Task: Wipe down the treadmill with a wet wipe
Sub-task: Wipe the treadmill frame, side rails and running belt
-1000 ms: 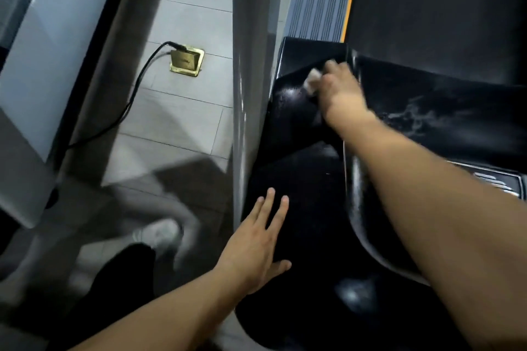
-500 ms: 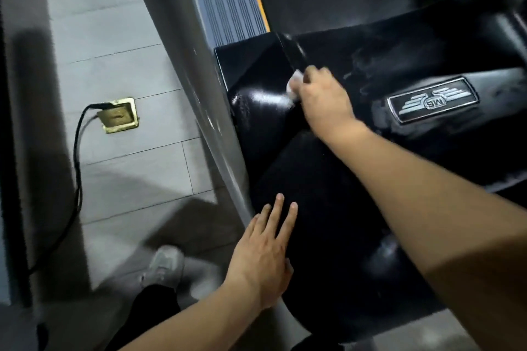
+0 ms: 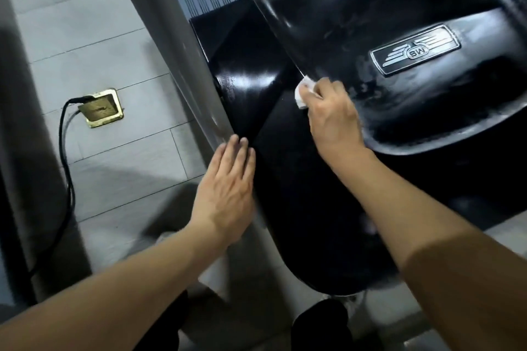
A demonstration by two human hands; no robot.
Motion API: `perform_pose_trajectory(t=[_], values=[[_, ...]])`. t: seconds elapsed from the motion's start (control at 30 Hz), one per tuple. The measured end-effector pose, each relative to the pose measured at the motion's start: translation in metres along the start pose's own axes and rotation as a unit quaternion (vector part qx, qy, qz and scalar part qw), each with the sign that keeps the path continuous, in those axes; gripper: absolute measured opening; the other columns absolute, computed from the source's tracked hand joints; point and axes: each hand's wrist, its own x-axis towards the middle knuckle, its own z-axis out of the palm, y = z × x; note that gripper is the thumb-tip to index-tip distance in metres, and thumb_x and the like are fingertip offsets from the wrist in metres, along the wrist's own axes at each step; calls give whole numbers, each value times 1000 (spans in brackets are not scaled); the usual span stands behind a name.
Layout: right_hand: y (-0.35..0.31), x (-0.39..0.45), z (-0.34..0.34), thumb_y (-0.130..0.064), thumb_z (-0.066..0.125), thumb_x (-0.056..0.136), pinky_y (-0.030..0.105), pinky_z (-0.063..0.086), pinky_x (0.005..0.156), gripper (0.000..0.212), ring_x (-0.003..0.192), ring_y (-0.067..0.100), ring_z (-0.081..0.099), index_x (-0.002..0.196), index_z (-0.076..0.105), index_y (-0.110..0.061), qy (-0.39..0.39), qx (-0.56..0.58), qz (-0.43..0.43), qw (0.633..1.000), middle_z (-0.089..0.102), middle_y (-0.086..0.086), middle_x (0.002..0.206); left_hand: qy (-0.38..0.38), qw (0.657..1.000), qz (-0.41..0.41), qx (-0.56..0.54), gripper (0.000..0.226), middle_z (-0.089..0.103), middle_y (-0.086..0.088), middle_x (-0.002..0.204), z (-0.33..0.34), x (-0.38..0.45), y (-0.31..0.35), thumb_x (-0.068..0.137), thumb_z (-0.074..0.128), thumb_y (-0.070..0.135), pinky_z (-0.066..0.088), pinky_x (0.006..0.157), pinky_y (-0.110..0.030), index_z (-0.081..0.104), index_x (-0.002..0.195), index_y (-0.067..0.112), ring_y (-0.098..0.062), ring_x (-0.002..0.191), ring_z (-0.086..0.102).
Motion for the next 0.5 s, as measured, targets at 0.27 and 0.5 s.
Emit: perform_pose_trajectory(t=[0.27, 0.5], values=[[-79, -120, -11, -7, 44, 86, 37, 46, 68, 35, 78, 25, 51, 112, 68, -6, -68, 66, -95, 991, 51, 7, 100, -3, 999, 0, 49, 73, -11, -20, 168, -11, 19, -19, 100, 23, 32, -11, 125, -49, -7, 160, 3, -37, 154, -19], [41, -85, -33, 3, 58, 86, 43, 49, 73, 38, 85, 33, 52, 120, 66, -9, -17, 20, 160, 987, 57, 15, 98, -16, 1000, -8, 21, 74, -12, -11, 170, -10, 20, 3, 100, 24, 33, -10, 125, -51, -13, 161, 13, -37, 154, -18]])
